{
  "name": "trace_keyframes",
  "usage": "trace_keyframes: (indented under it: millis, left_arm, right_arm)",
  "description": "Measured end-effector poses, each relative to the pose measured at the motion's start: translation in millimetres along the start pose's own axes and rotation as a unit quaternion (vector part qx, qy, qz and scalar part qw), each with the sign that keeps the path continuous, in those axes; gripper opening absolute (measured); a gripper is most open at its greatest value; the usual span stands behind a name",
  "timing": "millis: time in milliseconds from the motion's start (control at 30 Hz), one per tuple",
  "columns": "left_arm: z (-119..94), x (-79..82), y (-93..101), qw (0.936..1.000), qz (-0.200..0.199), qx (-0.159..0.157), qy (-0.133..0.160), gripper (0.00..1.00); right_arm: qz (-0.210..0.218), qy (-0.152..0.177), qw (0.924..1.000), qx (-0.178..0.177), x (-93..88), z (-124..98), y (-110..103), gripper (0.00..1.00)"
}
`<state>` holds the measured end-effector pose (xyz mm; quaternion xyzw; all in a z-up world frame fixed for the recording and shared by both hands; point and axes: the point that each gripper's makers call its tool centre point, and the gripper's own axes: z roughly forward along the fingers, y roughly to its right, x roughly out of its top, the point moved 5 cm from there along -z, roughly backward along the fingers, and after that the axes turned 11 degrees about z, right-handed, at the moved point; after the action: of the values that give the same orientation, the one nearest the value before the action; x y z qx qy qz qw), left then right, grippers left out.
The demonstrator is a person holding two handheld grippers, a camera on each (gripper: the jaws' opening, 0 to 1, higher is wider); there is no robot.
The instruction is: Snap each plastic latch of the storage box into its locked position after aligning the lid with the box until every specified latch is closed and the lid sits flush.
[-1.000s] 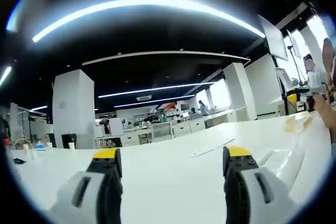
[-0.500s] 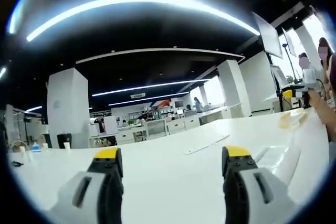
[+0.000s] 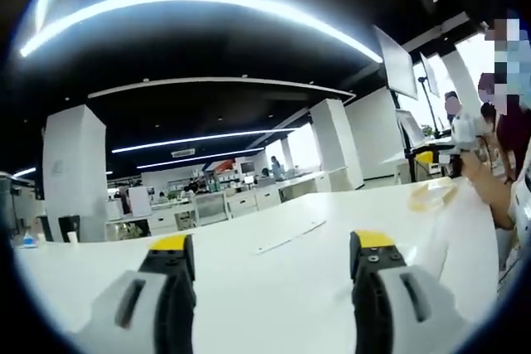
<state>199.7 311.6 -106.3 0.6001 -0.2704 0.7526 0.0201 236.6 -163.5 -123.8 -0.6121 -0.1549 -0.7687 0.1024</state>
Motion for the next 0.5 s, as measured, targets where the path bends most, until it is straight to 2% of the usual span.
trace_keyframes:
  millis: [233,400,467,500]
  left_arm:
    - [26.7,20.5,24.0,0.9984,-0.002,-0.053,0.017,0.75]
    - [52.5,32.8,49.4,0.9935,0.012,-0.112,0.015,0.75]
    - [67.1,37.3,69.0,0.9890,0.012,-0.147,0.013,0.75]
    - [69.5,38.1,69.8,0.9883,0.012,-0.151,0.012,0.75]
  right_arm:
    - [0.002,0.001,1.0000,0.001,0.4,-1.0,-0.3,0.29]
    - [0.005,0.006,0.9999,-0.007,1.8,-2.1,1.2,0.29]
    - [0.004,0.005,0.9999,-0.011,1.7,-2.2,2.2,0.29]
    - [0.002,0.005,0.9999,-0.013,1.8,-2.3,2.3,0.29]
